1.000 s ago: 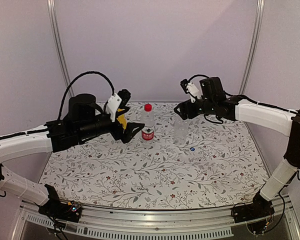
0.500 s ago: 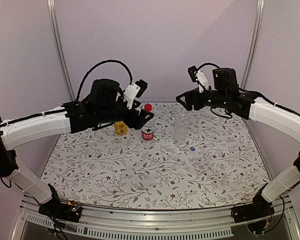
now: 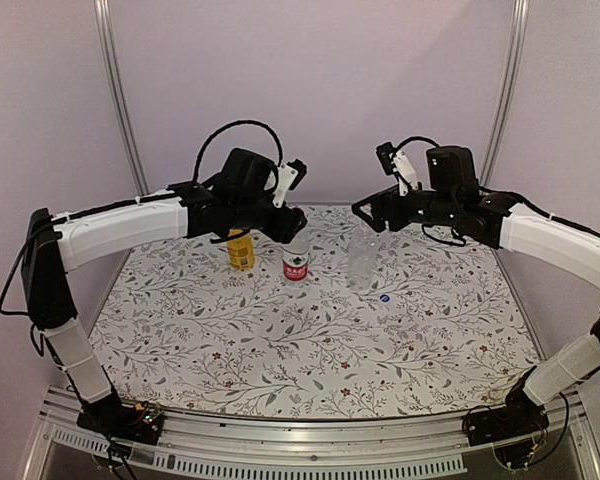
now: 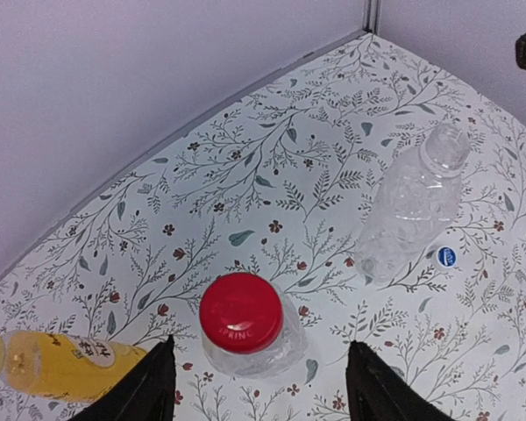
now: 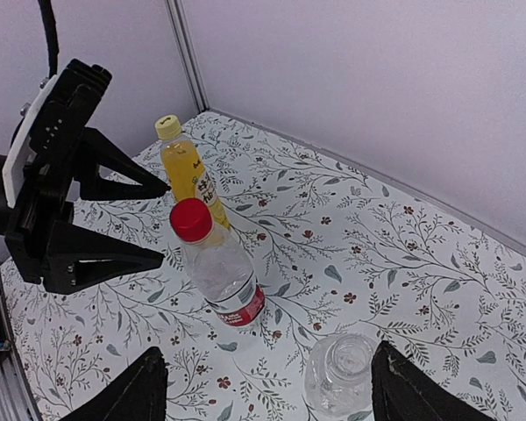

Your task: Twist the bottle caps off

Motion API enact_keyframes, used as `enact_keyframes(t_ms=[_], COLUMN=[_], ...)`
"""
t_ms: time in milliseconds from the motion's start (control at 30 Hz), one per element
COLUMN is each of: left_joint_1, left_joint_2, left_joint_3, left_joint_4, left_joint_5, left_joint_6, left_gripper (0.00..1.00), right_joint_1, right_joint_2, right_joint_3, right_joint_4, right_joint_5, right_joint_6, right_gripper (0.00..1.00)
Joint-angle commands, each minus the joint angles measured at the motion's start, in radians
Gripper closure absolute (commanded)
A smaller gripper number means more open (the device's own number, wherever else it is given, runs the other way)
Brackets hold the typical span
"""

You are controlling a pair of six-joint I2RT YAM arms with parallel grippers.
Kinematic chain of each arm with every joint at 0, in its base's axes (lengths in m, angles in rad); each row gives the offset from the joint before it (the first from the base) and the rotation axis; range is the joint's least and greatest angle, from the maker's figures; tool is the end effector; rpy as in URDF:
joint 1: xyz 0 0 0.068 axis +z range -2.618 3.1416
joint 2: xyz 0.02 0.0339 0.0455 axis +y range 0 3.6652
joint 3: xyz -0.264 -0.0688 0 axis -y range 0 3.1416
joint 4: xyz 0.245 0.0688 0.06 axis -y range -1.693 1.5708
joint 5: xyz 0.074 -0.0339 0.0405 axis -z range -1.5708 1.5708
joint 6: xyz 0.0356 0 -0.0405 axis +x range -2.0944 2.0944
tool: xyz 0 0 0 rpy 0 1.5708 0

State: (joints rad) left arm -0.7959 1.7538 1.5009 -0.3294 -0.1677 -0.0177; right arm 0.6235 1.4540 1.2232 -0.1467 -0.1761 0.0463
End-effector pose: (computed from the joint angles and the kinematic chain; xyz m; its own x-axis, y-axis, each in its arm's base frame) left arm 0.2921 -0.2898 0.3099 -0.3955 0.3789 -0.8367 0.6000 0.7963 0.0770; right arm 0.2747 0.2052 0.3379 -0.3316 -0.1824 -0.9256 -0.6925 0.7134 0.1075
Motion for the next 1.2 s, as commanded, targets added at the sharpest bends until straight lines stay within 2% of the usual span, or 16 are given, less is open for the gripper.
enact_keyframes(t_ms=[0, 700, 1033, 1167], left_joint_1=[0.017, 0.057, 0.057, 0.056], left_joint_2=[0.029, 0.136, 0.153, 0.158], left_joint_3=[0.044, 0.129, 0.125, 0.125], left_joint_4=[-0.010, -0.005, -0.005, -0.005], left_joint_5=[-0.019, 0.069, 0.074, 0.082], left_joint_6=[0.016, 0.026, 0.042, 0.044], left_gripper=[0.34, 0.50, 0.53, 0.59], right_joint_1=[0.007, 0.010, 0.011, 0.011], right_joint_2=[-0.018, -0.006, -0.007, -0.004], right_joint_3=[-0.020, -0.035, -0.039, -0.039], right_joint_4=[0.034, 0.042, 0.038, 0.039], right_joint_5=[-0.023, -0.028, -0.023, -0.023], right_joint_6=[0.015, 0.021, 0.021, 0.023], right_gripper=[0.21, 0.21, 0.21, 0.21])
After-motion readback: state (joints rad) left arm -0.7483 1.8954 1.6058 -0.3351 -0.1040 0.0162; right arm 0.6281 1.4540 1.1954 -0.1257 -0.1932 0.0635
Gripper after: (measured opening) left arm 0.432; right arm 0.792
